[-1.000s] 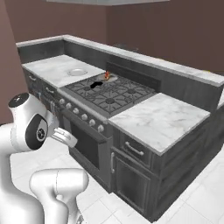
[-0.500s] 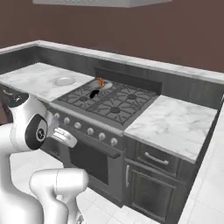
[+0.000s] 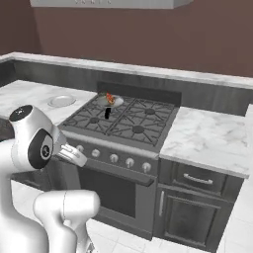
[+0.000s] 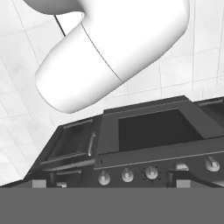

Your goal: Place the cold items (lime and tomato) from the fridge in one tupperware on the dining counter. Place the warm items (hot dog and kebab skewer) in the stove area in another tupperware.

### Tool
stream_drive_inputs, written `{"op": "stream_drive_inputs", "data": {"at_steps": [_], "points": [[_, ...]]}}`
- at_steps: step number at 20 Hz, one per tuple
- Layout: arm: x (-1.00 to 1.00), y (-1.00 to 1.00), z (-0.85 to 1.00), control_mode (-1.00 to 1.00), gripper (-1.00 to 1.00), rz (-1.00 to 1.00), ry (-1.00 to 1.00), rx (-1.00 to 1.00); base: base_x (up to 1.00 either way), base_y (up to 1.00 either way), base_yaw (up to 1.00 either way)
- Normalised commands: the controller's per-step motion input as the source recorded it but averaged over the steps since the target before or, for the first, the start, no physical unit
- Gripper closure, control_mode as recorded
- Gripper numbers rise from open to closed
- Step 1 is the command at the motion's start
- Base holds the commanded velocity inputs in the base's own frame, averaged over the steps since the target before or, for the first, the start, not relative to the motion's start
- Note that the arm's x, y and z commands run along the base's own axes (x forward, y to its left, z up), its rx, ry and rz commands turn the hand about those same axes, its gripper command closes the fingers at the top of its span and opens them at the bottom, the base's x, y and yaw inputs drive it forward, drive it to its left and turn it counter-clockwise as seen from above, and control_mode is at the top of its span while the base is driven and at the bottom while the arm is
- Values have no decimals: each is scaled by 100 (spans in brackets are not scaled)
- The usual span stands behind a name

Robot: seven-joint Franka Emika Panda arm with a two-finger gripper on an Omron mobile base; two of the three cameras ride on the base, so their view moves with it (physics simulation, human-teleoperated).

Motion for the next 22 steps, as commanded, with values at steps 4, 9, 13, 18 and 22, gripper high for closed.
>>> {"op": "stream_drive_inputs", "data": {"at_steps": [4, 9, 13, 18, 22], "points": [[0, 0, 0, 100, -100, 0, 0, 0, 19, 74, -37], [0, 0, 0, 100, -100, 0, 0, 0, 26, 73, -39], [0, 0, 0, 100, -100, 0, 0, 0, 42, 61, -36], [0, 0, 0, 100, -100, 0, 0, 0, 55, 36, -30], [0, 0, 0, 100, -100, 0, 0, 0, 29, 37, -29]]}}
